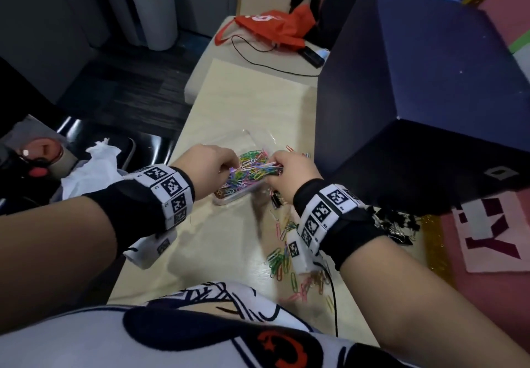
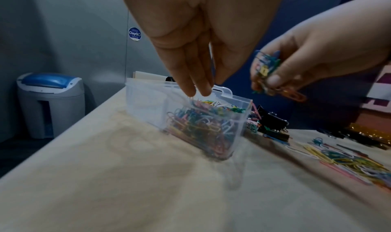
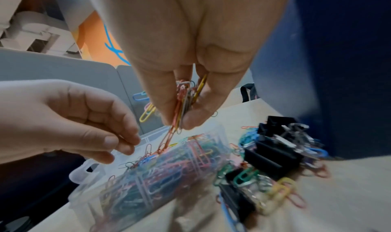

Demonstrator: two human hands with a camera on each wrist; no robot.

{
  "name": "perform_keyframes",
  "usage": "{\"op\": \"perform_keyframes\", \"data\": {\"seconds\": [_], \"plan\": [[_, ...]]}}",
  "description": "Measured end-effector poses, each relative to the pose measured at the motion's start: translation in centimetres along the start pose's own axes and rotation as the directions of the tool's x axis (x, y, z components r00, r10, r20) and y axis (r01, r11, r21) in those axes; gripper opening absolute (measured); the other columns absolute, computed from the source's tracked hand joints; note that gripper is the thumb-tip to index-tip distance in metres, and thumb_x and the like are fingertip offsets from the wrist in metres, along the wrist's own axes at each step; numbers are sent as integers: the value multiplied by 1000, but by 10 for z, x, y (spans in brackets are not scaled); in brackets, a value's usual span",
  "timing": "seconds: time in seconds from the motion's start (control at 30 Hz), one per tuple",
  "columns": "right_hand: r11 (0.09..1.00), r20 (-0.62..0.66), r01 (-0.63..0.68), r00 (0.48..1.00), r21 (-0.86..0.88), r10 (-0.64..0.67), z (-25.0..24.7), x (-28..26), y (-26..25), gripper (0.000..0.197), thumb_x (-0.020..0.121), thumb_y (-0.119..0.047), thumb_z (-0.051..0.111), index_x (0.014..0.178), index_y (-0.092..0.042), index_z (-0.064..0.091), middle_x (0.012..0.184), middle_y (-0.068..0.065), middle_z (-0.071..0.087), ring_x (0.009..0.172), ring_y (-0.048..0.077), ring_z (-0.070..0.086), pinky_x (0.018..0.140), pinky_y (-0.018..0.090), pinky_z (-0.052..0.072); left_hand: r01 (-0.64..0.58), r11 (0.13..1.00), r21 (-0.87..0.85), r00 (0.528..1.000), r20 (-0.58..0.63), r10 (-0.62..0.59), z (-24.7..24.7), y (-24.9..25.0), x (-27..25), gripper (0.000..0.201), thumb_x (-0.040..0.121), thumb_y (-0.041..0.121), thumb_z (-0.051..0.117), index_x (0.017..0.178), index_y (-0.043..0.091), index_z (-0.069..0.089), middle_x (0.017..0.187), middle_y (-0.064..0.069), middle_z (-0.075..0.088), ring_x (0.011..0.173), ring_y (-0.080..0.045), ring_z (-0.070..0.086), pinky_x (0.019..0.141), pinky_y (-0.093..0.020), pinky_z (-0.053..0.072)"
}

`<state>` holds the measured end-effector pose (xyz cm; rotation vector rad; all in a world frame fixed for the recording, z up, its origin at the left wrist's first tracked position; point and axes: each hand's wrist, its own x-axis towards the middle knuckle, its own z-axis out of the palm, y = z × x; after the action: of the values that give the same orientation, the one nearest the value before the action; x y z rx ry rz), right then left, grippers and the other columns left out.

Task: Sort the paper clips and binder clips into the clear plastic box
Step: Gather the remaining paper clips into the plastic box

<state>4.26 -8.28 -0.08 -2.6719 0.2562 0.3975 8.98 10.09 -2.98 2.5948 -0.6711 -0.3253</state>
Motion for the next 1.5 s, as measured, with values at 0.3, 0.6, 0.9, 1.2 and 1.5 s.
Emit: {"op": "perform_keyframes", "data": {"seconds": [0.3, 0.6, 0.9, 1.2, 1.5], "plan": [[997, -25, -53, 998, -52, 52, 8, 22, -24, 31, 92, -19, 51, 123, -22, 57, 126, 7, 52, 111, 26, 55, 88, 28, 42, -187, 978, 95, 982, -9, 189, 5, -7, 0, 45, 87, 14, 52, 132, 18, 53, 135, -4, 53, 117, -28, 55, 94, -41, 46], [952, 170, 134, 981, -274, -89, 15, 1, -9, 67, 77, 4, 44, 138, -23, 45, 147, -2, 39, 129, 25, 35, 108, 39, 34, -292, 822, 488, 951, 236, 198, 17, -6, 0, 35, 97, 40, 33, 123, 28, 53, 130, 10, 53, 119, -14, 50, 97, -39, 32], [994, -85, -83, 992, 78, 89, 10, -28, 32, 46, 91, 1, 39, 126, -24, 55, 136, 0, 46, 119, 22, 52, 100, 28, 39, -323, 847, 422, 945, 189, 266, 19, 18, -7, 33, 95, 40, 37, 117, 26, 57, 124, 4, 52, 111, -20, 53, 91, -37, 37], [914, 91, -383, 914, -132, 396, 27, -64, 93, 37, 92, -14, 44, 129, -18, 49, 129, 9, 41, 118, 30, 50, 101, 38, 43, -508, 805, 306, 847, 347, 403, 57, 51, -19, 36, 93, 21, 42, 128, 18, 53, 124, -4, 53, 115, -25, 51, 95, -39, 46], [965, 115, -145, 978, -218, 173, 45, -100, 108, 57, 81, 0, 39, 132, -21, 46, 130, 6, 41, 120, 27, 39, 99, 39, 41, -408, 805, 430, 888, 392, 240, 82, 67, -13, 46, 88, 20, 50, 134, 20, 43, 131, -3, 47, 118, -26, 47, 99, -44, 45]]}}
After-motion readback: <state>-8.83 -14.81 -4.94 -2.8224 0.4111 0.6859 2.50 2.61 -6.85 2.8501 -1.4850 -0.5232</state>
